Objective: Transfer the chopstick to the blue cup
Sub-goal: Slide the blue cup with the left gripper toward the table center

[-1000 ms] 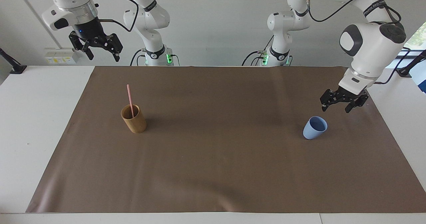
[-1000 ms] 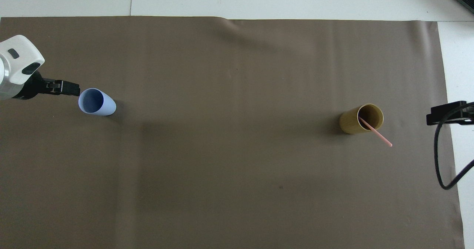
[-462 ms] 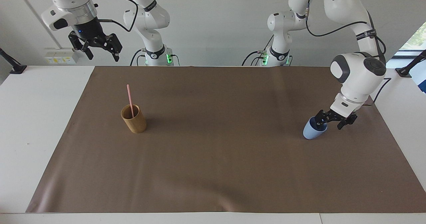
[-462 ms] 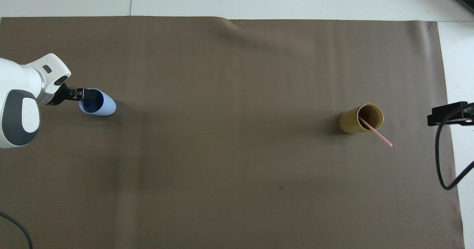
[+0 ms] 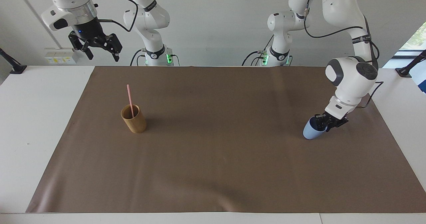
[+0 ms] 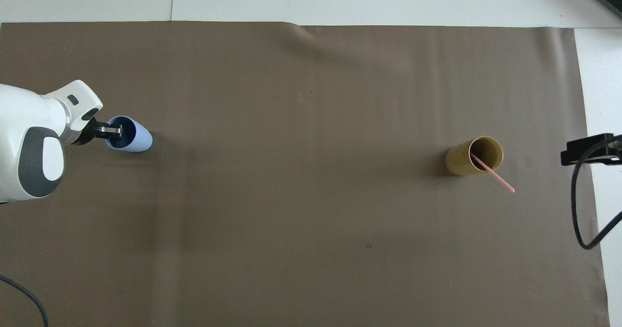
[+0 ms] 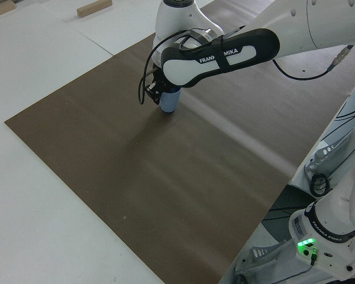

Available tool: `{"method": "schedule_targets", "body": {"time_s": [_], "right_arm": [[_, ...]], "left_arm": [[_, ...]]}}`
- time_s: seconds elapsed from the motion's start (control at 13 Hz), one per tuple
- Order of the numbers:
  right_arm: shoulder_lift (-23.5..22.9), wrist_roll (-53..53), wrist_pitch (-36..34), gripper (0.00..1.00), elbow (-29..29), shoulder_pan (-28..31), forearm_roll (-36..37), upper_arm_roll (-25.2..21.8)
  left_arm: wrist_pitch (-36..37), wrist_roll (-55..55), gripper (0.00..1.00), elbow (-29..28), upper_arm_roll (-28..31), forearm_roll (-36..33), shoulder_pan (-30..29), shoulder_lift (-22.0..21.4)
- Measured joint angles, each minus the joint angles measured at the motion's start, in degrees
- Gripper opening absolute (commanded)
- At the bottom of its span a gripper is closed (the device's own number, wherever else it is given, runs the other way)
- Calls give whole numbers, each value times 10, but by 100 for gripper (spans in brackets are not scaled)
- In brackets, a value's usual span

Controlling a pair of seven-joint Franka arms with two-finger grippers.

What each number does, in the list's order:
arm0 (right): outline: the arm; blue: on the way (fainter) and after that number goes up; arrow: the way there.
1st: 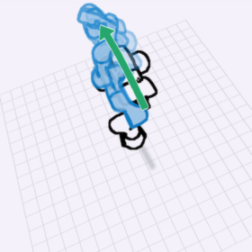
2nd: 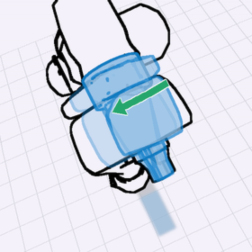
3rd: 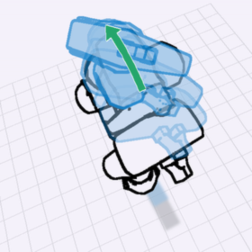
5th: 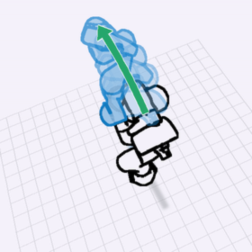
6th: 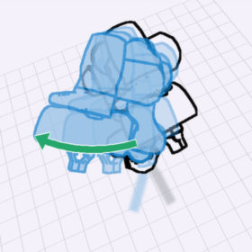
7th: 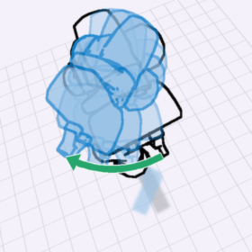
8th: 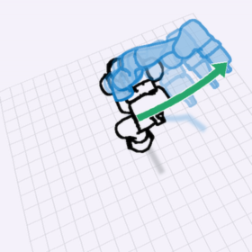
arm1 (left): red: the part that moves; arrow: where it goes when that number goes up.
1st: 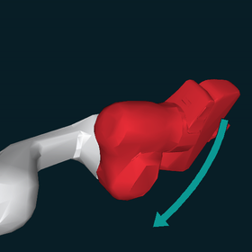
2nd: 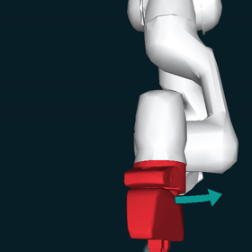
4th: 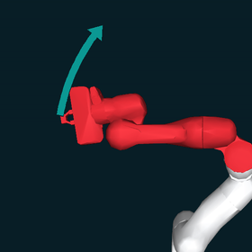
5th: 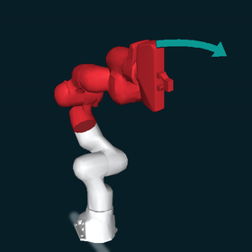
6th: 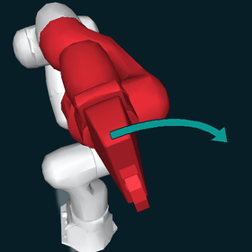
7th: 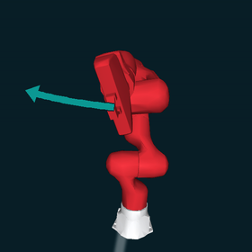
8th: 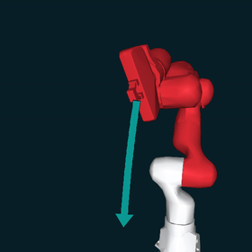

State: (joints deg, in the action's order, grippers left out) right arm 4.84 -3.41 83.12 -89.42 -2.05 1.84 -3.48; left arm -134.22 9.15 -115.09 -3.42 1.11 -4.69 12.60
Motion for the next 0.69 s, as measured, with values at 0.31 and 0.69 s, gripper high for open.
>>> {"method": "schedule_targets", "body": {"time_s": [0.31, 0.69], "right_arm": [[1, 0, 0, 100, 0, 0, 0, 0], [1, 0, 0, 100, 0, 0, 0, 0]], "left_arm": [[0, -5, 0, 4, -13, 1, 21, -4], [0, -209, 0, 10, -17, 3, 192, -5]]}}
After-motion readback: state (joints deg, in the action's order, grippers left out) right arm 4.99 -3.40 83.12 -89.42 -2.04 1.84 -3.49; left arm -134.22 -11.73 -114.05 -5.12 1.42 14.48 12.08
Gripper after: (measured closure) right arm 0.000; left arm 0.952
